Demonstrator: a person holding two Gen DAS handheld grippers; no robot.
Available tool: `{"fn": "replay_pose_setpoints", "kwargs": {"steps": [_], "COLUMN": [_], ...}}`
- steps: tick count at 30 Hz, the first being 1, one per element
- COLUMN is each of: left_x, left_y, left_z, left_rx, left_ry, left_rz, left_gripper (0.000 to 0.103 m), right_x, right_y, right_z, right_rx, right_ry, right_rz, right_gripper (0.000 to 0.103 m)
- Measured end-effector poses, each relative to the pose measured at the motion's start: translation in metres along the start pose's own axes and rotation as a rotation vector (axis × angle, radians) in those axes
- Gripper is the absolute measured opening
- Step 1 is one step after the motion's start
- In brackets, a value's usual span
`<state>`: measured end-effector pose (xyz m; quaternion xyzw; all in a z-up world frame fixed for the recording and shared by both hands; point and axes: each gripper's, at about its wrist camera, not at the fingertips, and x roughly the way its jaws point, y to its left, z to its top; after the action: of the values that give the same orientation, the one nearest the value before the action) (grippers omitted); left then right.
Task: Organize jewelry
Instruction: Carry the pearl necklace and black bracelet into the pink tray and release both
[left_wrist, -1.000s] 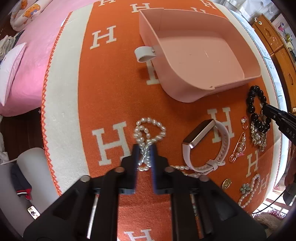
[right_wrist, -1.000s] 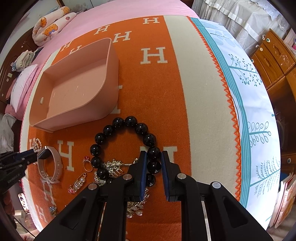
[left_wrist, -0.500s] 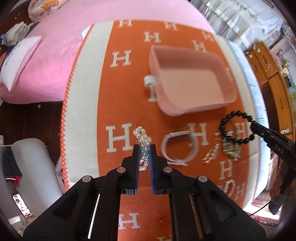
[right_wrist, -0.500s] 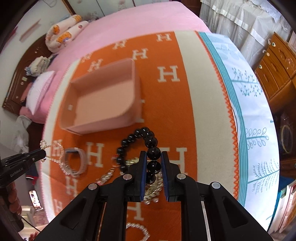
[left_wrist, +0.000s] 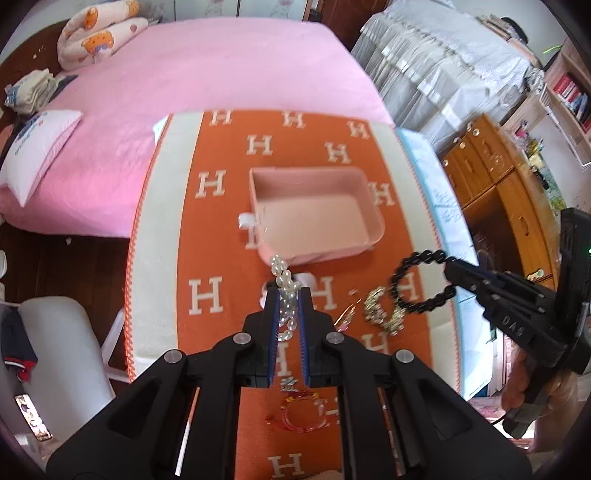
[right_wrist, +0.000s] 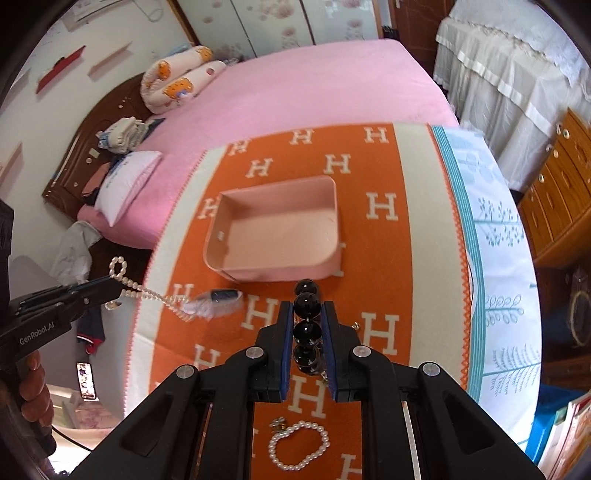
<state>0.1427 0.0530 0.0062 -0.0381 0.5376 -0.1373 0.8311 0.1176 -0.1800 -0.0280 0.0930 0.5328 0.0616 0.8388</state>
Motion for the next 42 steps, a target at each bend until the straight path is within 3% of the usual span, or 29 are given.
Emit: {"fn": "replay_pose_setpoints", "kwargs": {"steps": [10,19,30,42], "left_x": [-0.059,-0.06,0.028,0.146], "left_y": [-0.03,-0.044,-0.051,-0.034], "left_z": [0.026,0.046,0.086,0.102], "left_rx": [0.038,0.057,0.083,0.155], "left_ry": [-0.094,-0.08,0.025,0.144], "left_rz": [-0.033,-0.034,-0.043,0.085], "left_gripper": [0.007,0.007,0.007,0.007], "right_x": [-0.039,-0.037,0.012,0.11], "right_y": [0.02,0.024,0.029,0.025], "right_z": [0.018,0.04,0.085,0.116], "right_rx": [-0.045,-0.065,-0.028,0.021], "right_ry": [-0.067,-0.06,-0.008,0.093], "right_rz": [0.041,0.064,0.079,0.002], "right_gripper": [0.015,0.015,0.015,0.014]}}
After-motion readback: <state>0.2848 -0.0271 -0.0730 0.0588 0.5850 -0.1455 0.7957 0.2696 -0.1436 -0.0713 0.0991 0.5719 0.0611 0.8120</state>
